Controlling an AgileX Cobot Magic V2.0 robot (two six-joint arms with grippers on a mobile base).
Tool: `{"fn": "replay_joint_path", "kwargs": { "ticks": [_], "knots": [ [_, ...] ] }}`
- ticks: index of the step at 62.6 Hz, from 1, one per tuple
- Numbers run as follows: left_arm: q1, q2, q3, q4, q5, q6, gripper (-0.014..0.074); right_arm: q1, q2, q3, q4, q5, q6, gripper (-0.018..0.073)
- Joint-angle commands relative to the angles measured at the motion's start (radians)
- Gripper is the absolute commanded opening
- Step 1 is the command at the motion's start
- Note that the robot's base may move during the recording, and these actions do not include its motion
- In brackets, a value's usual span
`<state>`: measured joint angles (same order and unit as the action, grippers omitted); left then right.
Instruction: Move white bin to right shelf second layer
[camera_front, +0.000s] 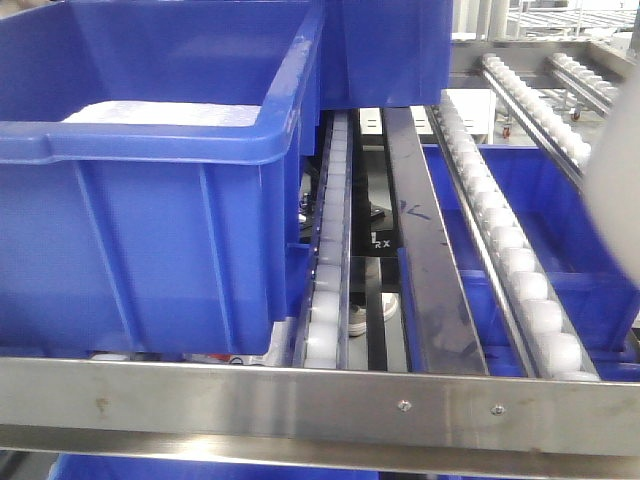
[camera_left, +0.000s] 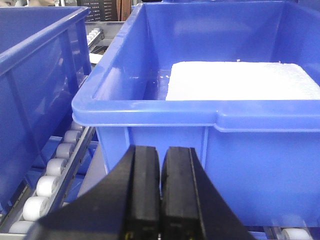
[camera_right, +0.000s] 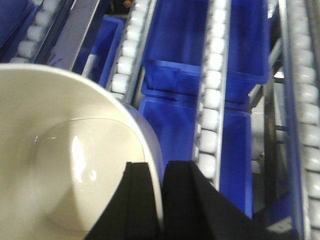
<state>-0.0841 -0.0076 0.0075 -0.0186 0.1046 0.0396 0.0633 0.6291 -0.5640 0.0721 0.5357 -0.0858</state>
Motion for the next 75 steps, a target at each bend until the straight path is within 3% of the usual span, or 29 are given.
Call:
{"fn": "replay_joint_path", "kwargs": {
  "ticks": [1, 10, 23, 75],
  "knots": [
    [0.000, -0.015, 0.029, -0.008, -0.083, -0.005, 0.0085, -0.042, 0.055, -0.050, 0.084, -0.174, -0.076, 0.0047],
    [0.000, -0.015, 0.029, -0.008, -0.083, -0.005, 0.0085, -0.160, 0.139, -0.058, 0.226, -0.231, -0.182, 0.0047],
    [0.000, -0.015, 0.029, -0.008, -0.083, -0.005, 0.0085, -0.260, 0.262, -0.058, 0.316, -0.240, -0.307, 0.0047],
    [0.000, -0.015, 0.029, -0.008, -0.083, -0.005, 0.0085, -0.257, 0.538, -0.054, 0.334, -0.292, -0.308, 0.0047]
  ]
}}
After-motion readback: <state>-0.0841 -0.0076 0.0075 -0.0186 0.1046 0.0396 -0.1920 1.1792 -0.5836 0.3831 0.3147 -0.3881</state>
